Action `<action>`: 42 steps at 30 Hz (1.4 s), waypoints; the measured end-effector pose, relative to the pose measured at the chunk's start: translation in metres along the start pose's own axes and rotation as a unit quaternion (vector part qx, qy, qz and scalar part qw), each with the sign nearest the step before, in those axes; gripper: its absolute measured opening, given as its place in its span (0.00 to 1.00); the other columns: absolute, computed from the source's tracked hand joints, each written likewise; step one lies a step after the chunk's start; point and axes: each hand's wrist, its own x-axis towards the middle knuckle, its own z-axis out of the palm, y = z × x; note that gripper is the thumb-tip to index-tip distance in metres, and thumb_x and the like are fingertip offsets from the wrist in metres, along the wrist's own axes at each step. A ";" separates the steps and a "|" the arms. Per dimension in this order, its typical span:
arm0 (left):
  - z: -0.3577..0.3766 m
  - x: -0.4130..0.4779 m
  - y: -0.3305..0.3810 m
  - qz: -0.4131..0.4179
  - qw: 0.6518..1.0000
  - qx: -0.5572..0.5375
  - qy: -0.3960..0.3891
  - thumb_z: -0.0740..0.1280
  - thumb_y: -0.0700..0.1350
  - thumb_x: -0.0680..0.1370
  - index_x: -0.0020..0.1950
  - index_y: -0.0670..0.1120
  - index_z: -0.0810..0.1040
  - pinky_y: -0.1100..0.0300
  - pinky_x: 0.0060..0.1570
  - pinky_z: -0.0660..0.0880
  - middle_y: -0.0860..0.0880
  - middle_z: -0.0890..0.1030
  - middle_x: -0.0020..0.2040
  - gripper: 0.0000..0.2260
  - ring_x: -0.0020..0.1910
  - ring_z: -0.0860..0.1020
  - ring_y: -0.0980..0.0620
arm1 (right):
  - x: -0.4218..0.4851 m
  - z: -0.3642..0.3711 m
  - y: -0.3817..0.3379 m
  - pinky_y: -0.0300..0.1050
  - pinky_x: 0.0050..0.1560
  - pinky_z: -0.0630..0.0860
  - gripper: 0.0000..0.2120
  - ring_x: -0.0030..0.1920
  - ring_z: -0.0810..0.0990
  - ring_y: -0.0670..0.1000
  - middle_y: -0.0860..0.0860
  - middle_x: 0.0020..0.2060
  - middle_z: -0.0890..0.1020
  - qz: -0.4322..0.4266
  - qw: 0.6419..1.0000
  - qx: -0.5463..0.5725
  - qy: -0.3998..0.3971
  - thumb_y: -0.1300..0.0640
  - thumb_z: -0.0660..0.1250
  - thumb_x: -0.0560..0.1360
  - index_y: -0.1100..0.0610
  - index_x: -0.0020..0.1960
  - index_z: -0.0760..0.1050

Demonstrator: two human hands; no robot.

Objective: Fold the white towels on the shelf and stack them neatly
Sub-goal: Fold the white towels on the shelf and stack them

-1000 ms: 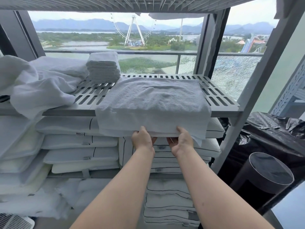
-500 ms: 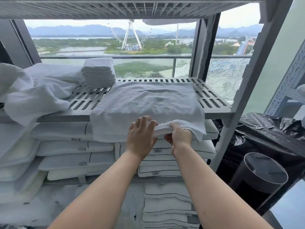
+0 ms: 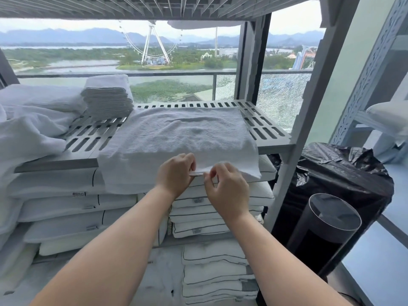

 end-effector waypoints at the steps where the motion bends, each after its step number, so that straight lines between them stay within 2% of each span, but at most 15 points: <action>1: -0.001 0.001 0.001 0.003 1.000 0.008 -0.003 0.72 0.47 0.75 0.41 0.49 0.73 0.61 0.31 0.64 0.54 0.75 0.35 0.09 0.31 0.73 0.50 | 0.001 0.003 0.001 0.41 0.43 0.69 0.09 0.47 0.74 0.48 0.45 0.44 0.76 -0.009 1.000 -0.013 -0.022 0.45 0.67 0.74 0.49 0.49 0.72; 3: -0.001 0.004 0.001 0.006 1.000 0.016 -0.008 0.70 0.43 0.74 0.41 0.50 0.73 0.61 0.30 0.64 0.56 0.74 0.34 0.07 0.32 0.76 0.49 | 0.002 0.008 0.007 0.46 0.55 0.68 0.19 0.57 0.71 0.50 0.47 0.52 0.74 -0.015 0.994 -0.080 -0.079 0.48 0.72 0.70 0.48 0.58 0.72; 4: -0.001 0.004 0.002 0.007 1.000 0.016 -0.007 0.70 0.43 0.74 0.41 0.50 0.72 0.62 0.30 0.64 0.56 0.73 0.34 0.07 0.31 0.75 0.49 | 0.003 0.009 0.010 0.47 0.59 0.66 0.21 0.59 0.70 0.51 0.47 0.54 0.73 -0.014 0.990 -0.109 -0.091 0.50 0.74 0.69 0.48 0.59 0.72; 6: -0.001 0.006 0.003 0.004 1.000 0.021 -0.006 0.71 0.44 0.74 0.40 0.51 0.73 0.62 0.29 0.65 0.56 0.74 0.33 0.08 0.30 0.74 0.51 | 0.008 0.012 0.011 0.49 0.62 0.63 0.18 0.59 0.70 0.53 0.48 0.53 0.73 -0.007 0.986 -0.133 -0.105 0.55 0.74 0.68 0.48 0.57 0.75; 10: 0.000 0.008 0.005 0.009 0.999 0.047 -0.024 0.71 0.43 0.74 0.39 0.52 0.70 0.61 0.29 0.66 0.55 0.75 0.32 0.10 0.29 0.74 0.49 | 0.022 0.016 0.011 0.48 0.54 0.70 0.07 0.50 0.72 0.53 0.49 0.45 0.74 0.012 0.982 -0.131 -0.138 0.61 0.67 0.73 0.51 0.48 0.75; 12: -0.002 0.009 0.004 0.024 0.998 0.056 -0.023 0.71 0.46 0.75 0.38 0.53 0.67 0.61 0.29 0.65 0.55 0.72 0.30 0.13 0.27 0.72 0.50 | 0.027 0.016 0.009 0.47 0.47 0.70 0.10 0.46 0.72 0.53 0.49 0.41 0.73 0.011 0.984 -0.118 -0.132 0.66 0.63 0.73 0.52 0.43 0.72; 14: -0.004 0.010 0.004 0.037 0.996 0.075 -0.026 0.70 0.47 0.75 0.38 0.52 0.67 0.61 0.30 0.65 0.55 0.72 0.30 0.13 0.28 0.71 0.50 | 0.030 0.015 0.009 0.46 0.42 0.66 0.13 0.43 0.72 0.54 0.49 0.38 0.71 0.005 0.985 -0.105 -0.134 0.69 0.60 0.72 0.52 0.40 0.68; 19: -0.009 0.005 0.004 0.076 0.991 0.108 -0.027 0.71 0.44 0.74 0.37 0.53 0.65 0.61 0.29 0.60 0.55 0.70 0.32 0.15 0.33 0.72 0.50 | 0.035 0.015 0.014 0.46 0.36 0.66 0.11 0.37 0.72 0.54 0.50 0.35 0.73 0.029 0.984 -0.091 -0.148 0.70 0.57 0.73 0.55 0.39 0.69; 21: -0.010 0.003 0.004 0.078 0.991 0.109 -0.023 0.72 0.42 0.73 0.36 0.53 0.64 0.62 0.29 0.60 0.55 0.70 0.33 0.17 0.34 0.73 0.50 | 0.032 0.015 0.013 0.46 0.33 0.68 0.11 0.34 0.72 0.54 0.50 0.34 0.74 0.036 0.987 -0.062 -0.142 0.71 0.56 0.73 0.56 0.42 0.70; 24: -0.009 0.002 0.005 0.066 0.989 0.132 -0.029 0.71 0.41 0.74 0.36 0.51 0.66 0.61 0.30 0.62 0.54 0.70 0.35 0.15 0.35 0.74 0.50 | 0.029 0.015 0.013 0.46 0.34 0.71 0.11 0.36 0.75 0.55 0.52 0.37 0.76 0.025 0.987 -0.067 -0.142 0.70 0.58 0.74 0.57 0.46 0.75; 28: -0.011 -0.002 0.006 0.040 0.987 0.151 -0.028 0.68 0.38 0.73 0.38 0.49 0.66 0.61 0.27 0.63 0.53 0.69 0.32 0.12 0.29 0.69 0.50 | 0.030 0.014 0.018 0.50 0.42 0.73 0.09 0.43 0.74 0.55 0.53 0.40 0.75 0.013 0.986 -0.090 -0.140 0.69 0.60 0.75 0.57 0.44 0.75; 32: -0.013 -0.004 0.009 0.038 0.984 0.171 -0.037 0.67 0.41 0.75 0.40 0.48 0.68 0.61 0.28 0.64 0.53 0.72 0.31 0.08 0.27 0.70 0.50 | 0.031 0.013 0.018 0.46 0.38 0.68 0.10 0.39 0.73 0.54 0.53 0.39 0.75 0.024 0.986 -0.079 -0.145 0.70 0.58 0.74 0.58 0.42 0.73; 36: -0.015 -0.009 0.009 0.023 0.982 0.180 -0.044 0.65 0.37 0.75 0.43 0.48 0.70 0.60 0.28 0.66 0.52 0.74 0.34 0.07 0.31 0.73 0.50 | 0.030 0.008 0.023 0.44 0.33 0.67 0.11 0.33 0.73 0.55 0.54 0.38 0.76 0.045 0.982 -0.094 -0.155 0.71 0.55 0.76 0.58 0.44 0.71; 40: -0.023 -0.017 0.002 -0.012 0.983 0.182 -0.031 0.61 0.35 0.75 0.48 0.46 0.74 0.56 0.32 0.71 0.50 0.77 0.43 0.08 0.42 0.76 0.48 | 0.032 0.002 0.025 0.43 0.33 0.68 0.11 0.33 0.75 0.54 0.51 0.38 0.76 0.056 0.981 -0.122 -0.138 0.70 0.55 0.77 0.56 0.48 0.71; 42: -0.028 -0.020 0.001 -0.029 0.979 0.197 -0.035 0.61 0.35 0.76 0.47 0.47 0.74 0.57 0.32 0.70 0.50 0.77 0.41 0.07 0.40 0.76 0.48 | 0.032 0.001 0.025 0.42 0.33 0.66 0.12 0.32 0.74 0.54 0.51 0.38 0.77 0.059 0.981 -0.120 -0.138 0.71 0.55 0.76 0.56 0.48 0.71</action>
